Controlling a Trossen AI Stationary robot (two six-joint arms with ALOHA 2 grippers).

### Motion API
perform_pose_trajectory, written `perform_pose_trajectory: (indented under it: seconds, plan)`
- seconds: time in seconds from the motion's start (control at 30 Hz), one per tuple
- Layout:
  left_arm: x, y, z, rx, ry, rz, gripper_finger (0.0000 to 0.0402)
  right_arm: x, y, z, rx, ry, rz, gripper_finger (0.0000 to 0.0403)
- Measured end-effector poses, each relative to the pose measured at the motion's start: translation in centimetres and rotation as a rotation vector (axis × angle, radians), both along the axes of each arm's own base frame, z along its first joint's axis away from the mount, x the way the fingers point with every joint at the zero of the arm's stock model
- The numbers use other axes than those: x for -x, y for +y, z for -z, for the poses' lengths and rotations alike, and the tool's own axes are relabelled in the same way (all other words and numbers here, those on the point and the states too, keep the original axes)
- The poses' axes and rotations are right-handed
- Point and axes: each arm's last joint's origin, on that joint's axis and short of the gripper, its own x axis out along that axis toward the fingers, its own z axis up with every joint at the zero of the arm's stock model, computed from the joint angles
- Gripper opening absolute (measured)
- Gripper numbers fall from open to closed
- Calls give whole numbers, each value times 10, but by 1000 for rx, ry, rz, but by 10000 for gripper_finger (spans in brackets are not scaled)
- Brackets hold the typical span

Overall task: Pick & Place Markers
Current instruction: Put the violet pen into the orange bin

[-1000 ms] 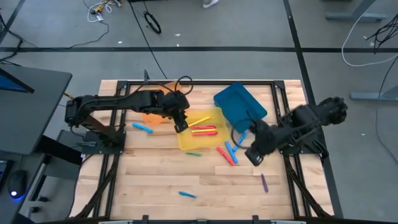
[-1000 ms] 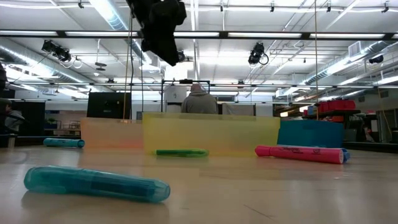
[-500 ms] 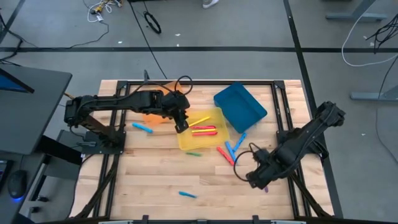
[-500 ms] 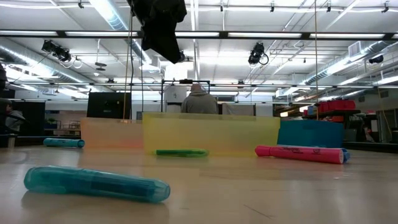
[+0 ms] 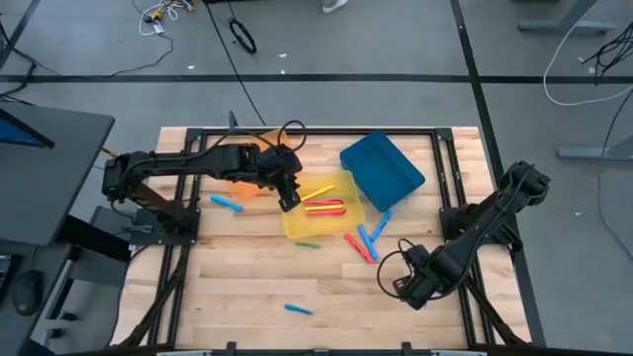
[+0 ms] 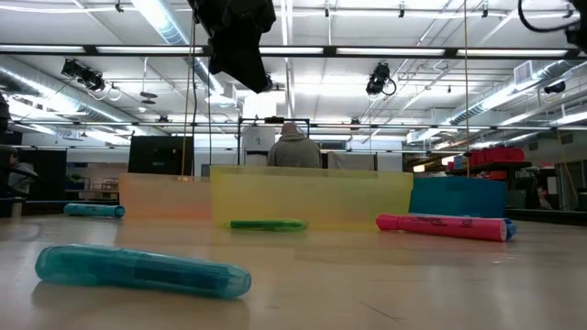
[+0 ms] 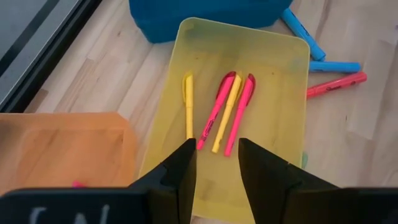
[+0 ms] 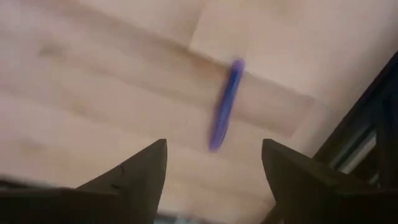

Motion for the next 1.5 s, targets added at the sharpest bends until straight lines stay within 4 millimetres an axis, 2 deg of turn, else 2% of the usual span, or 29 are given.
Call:
perform_pose_trajectory:
  seconds: [0.3,0.57,0.97,1.13,1.37,1.5]
  plan:
    - [0,0,0,3,-1,-3,124,12,-2,42,-13,-39,31,214]
    - [-1,0,-1,15,-18,-21,124,25,-11,68,9,-18,106,194]
    - [-3,0,-3,26,-59,-41,124,29,-15,80,-11,-31,120,163]
    - [-3,0,-3,28,-59,-44,124,29,-15,81,-15,-26,125,116]
    - [-3,0,-3,30,-60,-47,124,28,-14,81,-24,-31,118,30]
    - [-3,0,-3,31,-60,-47,124,27,-13,78,-24,-30,100,10]
